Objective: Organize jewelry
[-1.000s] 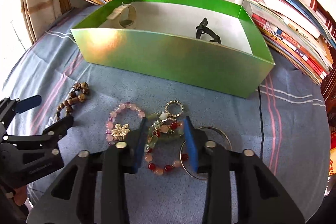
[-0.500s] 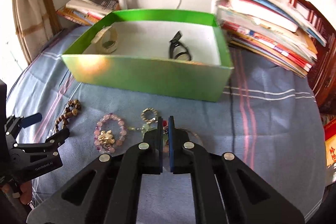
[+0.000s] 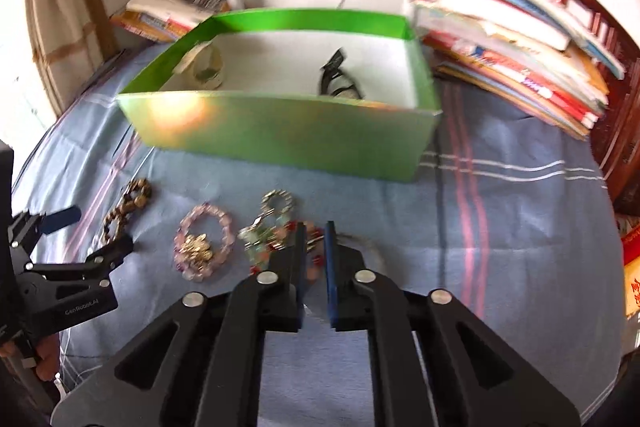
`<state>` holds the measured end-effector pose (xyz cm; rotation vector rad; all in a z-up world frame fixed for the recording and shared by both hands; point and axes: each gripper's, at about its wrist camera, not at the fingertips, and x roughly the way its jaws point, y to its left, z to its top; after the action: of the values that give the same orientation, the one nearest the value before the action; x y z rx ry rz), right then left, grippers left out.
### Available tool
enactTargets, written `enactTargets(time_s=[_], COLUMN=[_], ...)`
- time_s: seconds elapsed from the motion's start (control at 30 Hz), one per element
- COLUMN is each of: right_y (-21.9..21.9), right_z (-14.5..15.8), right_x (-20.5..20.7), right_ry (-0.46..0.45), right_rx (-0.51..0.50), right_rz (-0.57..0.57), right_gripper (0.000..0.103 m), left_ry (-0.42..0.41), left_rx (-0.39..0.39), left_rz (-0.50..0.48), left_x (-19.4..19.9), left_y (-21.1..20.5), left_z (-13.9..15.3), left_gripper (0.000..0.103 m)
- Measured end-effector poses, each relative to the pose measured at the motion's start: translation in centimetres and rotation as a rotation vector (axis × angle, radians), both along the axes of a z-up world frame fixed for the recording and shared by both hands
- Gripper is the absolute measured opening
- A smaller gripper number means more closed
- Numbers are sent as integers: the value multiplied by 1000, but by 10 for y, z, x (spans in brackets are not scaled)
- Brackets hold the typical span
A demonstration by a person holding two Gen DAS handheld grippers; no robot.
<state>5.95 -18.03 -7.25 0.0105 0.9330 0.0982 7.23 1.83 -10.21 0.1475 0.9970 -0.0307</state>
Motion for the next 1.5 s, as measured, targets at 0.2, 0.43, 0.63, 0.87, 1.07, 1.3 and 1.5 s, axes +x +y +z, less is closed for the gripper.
enactTargets(time_s=[0.2, 0.43, 0.63, 0.87, 1.07, 1.3, 1.5], right_y=[22, 24, 20, -7, -31, -58, -94], right_z=[-20, -14, 10, 55, 79, 48, 26], right_x=[5, -3, -10, -16, -21, -11, -9], right_ry=[48, 35, -34, -163, -233, -133, -69], right_rx=[-37, -23, 43, 51, 31, -51, -51], right_rz=[43, 79, 83, 1, -64, -177, -297], right_gripper=[22, 6, 6, 6, 6, 6, 12], left_ry=[2, 5, 3, 3, 4, 3, 3], left_rx=[-11, -27, -18, -19, -18, -17, -16], left_rz=[-3, 0, 2, 1, 1, -1, 2], left_x=[0, 1, 1, 0, 0, -1, 0], left_y=[2, 6, 4, 4, 4, 4, 3], left_z=[-1, -1, -1, -1, -1, -1, -1], left_gripper=[86, 86, 86, 86, 86, 86, 87])
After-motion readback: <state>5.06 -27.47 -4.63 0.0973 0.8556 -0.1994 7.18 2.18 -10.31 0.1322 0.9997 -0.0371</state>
